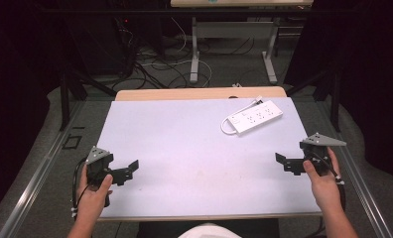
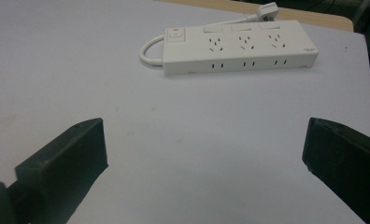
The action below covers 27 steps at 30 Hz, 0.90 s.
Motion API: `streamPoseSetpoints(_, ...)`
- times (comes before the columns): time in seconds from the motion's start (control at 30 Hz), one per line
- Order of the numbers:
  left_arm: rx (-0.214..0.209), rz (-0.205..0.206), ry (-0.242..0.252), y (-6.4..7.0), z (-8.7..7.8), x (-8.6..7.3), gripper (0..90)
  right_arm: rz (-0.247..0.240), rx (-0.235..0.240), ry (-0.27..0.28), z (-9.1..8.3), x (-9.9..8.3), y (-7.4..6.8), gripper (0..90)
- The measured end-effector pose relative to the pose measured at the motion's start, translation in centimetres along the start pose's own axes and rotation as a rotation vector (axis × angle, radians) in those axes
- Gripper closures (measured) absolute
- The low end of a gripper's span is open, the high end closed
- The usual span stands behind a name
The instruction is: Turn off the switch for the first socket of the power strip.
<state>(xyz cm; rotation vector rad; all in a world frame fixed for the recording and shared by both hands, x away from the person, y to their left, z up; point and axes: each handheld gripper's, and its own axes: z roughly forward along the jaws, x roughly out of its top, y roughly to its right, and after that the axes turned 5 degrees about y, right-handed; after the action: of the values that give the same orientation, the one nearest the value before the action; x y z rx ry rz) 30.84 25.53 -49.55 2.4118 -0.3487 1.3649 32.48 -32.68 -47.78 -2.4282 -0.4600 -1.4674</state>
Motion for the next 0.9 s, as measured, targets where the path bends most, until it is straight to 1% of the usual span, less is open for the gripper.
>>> streamPoseSetpoints(0.03, 0.000, 0.000, 0.000, 0.0, 0.0, 0.0, 0.1, -0.001, 0.007, -0.012, -0.1, -0.1, 0.1, 0.0)
streamPoseSetpoints(0.07, 0.000, 0.000, 0.000, 0.0, 0.0, 0.0, 0.1, 0.001, 0.005, -0.015, 0.0, -0.3, 0.1, 0.0)
streamPoseSetpoints(0.2, 0.000, 0.000, 0.001, 0.0, 0.0, 0.0, 0.2, 0.012, 0.024, -0.024, 0.4, -0.9, 0.4, 0.0)
streamPoseSetpoints(0.23, 0.000, 0.000, 0.001, -0.1, 0.0, 0.0, 0.2, 0.010, 0.021, -0.022, 0.5, -1.1, 0.4, 0.0)
streamPoseSetpoints(0.27, 0.001, 0.000, 0.001, -0.1, 0.0, 0.0, 0.2, 0.019, 0.025, -0.033, 0.5, -1.3, 0.4, 0.0)
streamPoseSetpoints(0.33, 0.001, 0.000, 0.005, -0.1, 0.1, -0.1, 0.2, 0.016, 0.029, -0.037, 0.7, -1.6, 0.5, 0.0)
streamPoseSetpoints(0.53, 0.001, 0.000, 0.003, -0.1, 0.1, -0.1, 0.2, -0.006, 0.008, -0.055, 1.3, -2.4, 0.4, 0.0)
streamPoseSetpoints(0.57, 0.001, 0.000, 0.003, -0.1, 0.1, -0.1, 0.2, 0.010, 0.014, -0.053, 1.4, -2.6, 0.3, 0.0)
streamPoseSetpoints(0.6, 0.002, 0.000, 0.003, -0.1, 0.1, -0.1, 0.2, 0.003, 0.019, -0.054, 1.6, -2.7, 0.3, 0.0)
streamPoseSetpoints(0.63, 0.003, 0.001, 0.001, -0.1, 0.1, -0.1, 0.2, -0.006, 0.014, -0.056, 1.7, -2.9, 0.3, 0.0)
streamPoseSetpoints(0.73, 0.001, 0.005, -0.002, 0.0, 0.2, -0.2, 0.2, -0.007, 0.020, -0.069, 2.3, -3.5, 0.1, 0.0)
streamPoseSetpoints(0.8, 0.001, 0.005, -0.002, 0.0, 0.2, -0.2, 0.2, 0.005, 0.041, -0.084, 2.5, -3.8, 0.1, 0.0)
streamPoseSetpoints(0.87, 0.001, 0.005, -0.002, 0.0, 0.2, -0.2, 0.2, -0.011, 0.051, -0.095, 2.8, -4.2, 0.1, 0.0)
streamPoseSetpoints(0.9, 0.001, 0.006, -0.004, 0.0, 0.3, -0.2, 0.2, -0.001, 0.055, -0.101, 3.0, -4.4, 0.0, 0.0)
